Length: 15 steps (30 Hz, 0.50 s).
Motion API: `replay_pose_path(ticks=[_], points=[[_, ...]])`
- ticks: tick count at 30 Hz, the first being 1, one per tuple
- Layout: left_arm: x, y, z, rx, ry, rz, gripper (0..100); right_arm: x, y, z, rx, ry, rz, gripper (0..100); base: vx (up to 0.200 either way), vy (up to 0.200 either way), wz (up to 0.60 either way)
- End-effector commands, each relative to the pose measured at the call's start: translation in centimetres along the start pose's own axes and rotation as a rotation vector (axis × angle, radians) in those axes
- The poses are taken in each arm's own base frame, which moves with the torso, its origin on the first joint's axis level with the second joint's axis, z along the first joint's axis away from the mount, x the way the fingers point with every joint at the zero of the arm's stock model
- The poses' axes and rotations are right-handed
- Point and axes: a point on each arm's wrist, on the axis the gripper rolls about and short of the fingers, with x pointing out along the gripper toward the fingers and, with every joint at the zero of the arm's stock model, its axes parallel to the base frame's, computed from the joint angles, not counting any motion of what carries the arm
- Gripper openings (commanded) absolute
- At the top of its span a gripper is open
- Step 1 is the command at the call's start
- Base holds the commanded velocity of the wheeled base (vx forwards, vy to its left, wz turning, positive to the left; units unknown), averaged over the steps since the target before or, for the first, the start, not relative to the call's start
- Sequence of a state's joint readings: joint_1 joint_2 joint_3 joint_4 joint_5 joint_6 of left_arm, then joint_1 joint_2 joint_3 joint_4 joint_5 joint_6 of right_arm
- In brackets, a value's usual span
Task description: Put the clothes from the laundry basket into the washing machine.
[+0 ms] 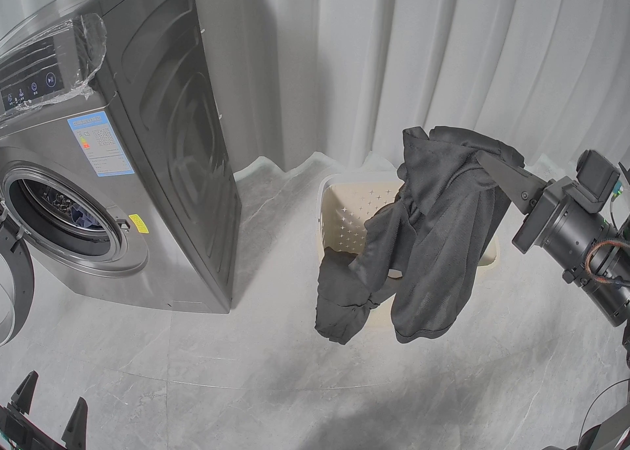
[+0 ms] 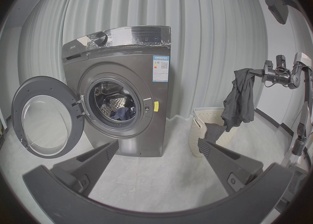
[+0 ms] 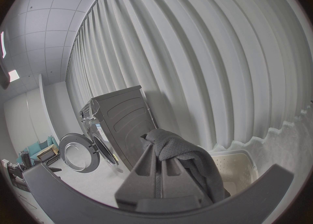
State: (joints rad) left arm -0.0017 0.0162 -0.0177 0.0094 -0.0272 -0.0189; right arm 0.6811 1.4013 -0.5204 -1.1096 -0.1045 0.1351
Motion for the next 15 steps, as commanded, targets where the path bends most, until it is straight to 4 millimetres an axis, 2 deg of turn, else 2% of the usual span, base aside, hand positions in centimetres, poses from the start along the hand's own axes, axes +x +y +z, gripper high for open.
replay_pose_path(ticks=[1,5,15], points=[[0.01,0.01,-0.37,-0.003,0.000,0.000,100,0.04,-0.01,-0.14,-0.001,0.005,0.000,0,0.000,0.000,0.00],[0.01,0.01,-0.39,-0.003,0.001,0.000,100,0.04,-0.01,-0.14,-0.001,0.005,0.000,0,0.000,0.000,0.00],[0.01,0.01,-0.39,-0.001,0.001,0.000,100,0.06,0.06,-0.10,0.000,0.002,0.003,0,0.000,0.200,0.00]])
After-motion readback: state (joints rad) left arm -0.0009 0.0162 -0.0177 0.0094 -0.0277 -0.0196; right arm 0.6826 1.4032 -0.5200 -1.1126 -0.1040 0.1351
